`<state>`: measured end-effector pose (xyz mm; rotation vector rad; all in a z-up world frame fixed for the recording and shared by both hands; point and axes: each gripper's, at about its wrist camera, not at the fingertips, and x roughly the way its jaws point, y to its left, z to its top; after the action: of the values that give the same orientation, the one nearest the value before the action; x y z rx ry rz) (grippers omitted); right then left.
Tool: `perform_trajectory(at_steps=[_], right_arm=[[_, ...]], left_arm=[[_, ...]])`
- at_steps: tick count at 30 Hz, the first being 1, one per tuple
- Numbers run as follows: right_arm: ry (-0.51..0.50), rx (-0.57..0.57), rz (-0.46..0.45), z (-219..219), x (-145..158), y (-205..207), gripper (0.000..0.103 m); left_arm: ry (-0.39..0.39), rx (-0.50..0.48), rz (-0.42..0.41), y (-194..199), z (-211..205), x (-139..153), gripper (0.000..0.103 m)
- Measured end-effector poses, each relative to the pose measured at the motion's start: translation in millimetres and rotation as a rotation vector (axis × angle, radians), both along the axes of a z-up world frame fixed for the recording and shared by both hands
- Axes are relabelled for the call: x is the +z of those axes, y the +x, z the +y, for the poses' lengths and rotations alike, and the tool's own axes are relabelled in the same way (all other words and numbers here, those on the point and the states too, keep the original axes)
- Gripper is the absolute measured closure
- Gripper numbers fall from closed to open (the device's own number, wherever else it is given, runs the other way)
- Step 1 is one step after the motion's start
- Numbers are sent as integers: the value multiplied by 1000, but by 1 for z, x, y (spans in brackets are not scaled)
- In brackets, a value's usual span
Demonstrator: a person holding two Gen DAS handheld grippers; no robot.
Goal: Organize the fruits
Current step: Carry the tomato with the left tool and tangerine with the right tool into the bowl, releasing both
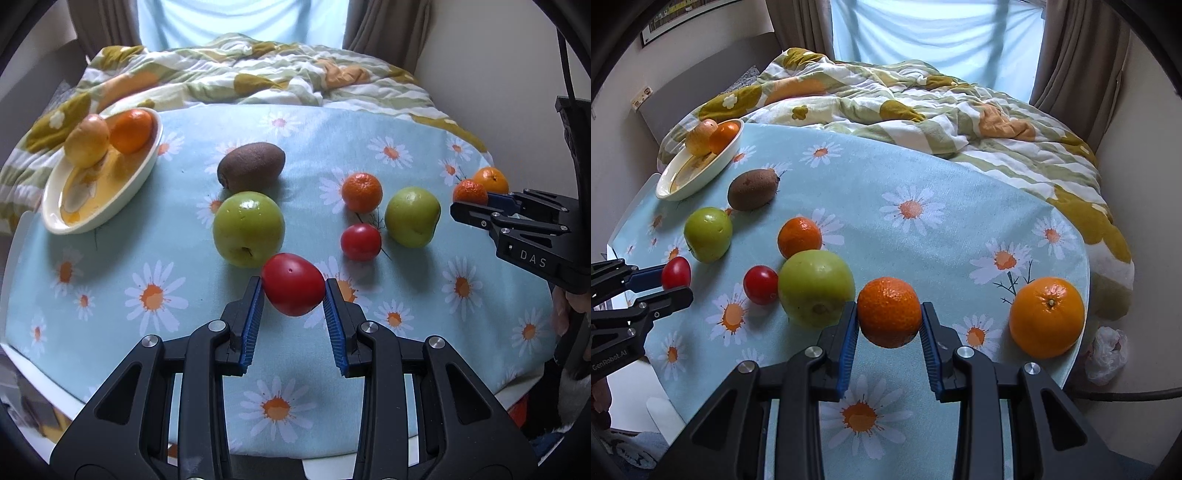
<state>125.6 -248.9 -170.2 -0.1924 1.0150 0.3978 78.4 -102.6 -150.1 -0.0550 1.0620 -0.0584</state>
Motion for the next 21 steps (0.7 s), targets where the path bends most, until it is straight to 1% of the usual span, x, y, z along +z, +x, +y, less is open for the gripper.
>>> perform_trajectory(at_steps=[6,11,16,21], right_arm=[[-2,-20,-21,7,19,-5,73],[-5,-40,-39,22,38,-13,73],[8,-60,-48,48,54,-20,73],[23,-81,-44,83,62,-25,73]], left_arm=[[-15,-2,-37,-5,13,19,64],[-24,-14,-62,-7,31,32,64],[-34,-27,-85,-6,60,44,64],[-38,-47,-92,-2,94,52,64]])
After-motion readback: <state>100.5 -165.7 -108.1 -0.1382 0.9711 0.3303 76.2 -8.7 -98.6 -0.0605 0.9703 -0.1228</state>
